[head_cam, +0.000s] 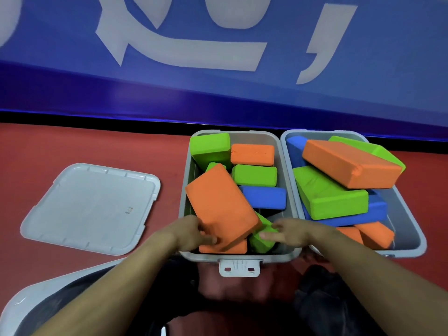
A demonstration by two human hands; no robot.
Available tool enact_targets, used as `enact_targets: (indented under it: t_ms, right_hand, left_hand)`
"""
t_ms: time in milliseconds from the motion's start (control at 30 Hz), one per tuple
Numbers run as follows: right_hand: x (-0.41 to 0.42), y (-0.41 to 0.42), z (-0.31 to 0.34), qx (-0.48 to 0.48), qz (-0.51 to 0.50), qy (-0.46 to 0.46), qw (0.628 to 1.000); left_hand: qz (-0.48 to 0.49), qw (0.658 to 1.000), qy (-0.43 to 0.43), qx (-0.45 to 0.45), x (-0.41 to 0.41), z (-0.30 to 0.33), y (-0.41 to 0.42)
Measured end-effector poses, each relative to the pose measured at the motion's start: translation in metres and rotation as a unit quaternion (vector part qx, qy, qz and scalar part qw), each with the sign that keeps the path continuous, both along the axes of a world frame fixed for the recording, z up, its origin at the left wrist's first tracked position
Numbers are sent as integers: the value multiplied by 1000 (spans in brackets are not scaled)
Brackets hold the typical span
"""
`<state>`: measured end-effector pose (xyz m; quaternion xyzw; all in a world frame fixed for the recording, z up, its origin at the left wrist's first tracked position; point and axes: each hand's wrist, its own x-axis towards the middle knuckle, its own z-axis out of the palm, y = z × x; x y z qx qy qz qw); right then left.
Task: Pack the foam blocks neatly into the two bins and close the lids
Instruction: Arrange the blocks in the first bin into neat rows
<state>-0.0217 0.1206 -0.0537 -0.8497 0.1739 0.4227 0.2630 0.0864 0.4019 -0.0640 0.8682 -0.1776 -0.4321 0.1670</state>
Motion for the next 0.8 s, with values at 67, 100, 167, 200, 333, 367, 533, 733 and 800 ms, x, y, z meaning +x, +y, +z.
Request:
enact_targets:
  t_ms: [67,100,167,200,333,367,533,733,800]
  right_hand:
    - [2,2,10,70,-75,-82,991]
    - [4,5,13,94,-95,-104,986]
    - [10,11,12,105,-105,-120,982]
    - [13,15,9,103,-107,-127,981]
    - [19,27,-10,120,-140,-102,978]
    - [20,31,-11,133,-152,-100,974]
    - [34,37,-9,163,-237,-106,952]
    - [50,34,7,254,-335,-117,900]
    - [54,37,3,278,-360,-131,881]
  left_hand:
    - [110,992,-24,-57,-6,9,-4]
    - [170,982,-11,-79,-8,10,-6]
    - [233,967,20,-102,-8,5,-12]
    - [253,960,35,-116,-8,1,-15]
    - [335,931,89,-110,-21,-19,-26]
    - [337,931,98,-104,-27,-24,-27]
    - [378,910,81,-149,-31,-37,-37]
    - [461,830,80,-303,-10,-3,-44]
    - [475,796,114,-357,-5,5,-45]
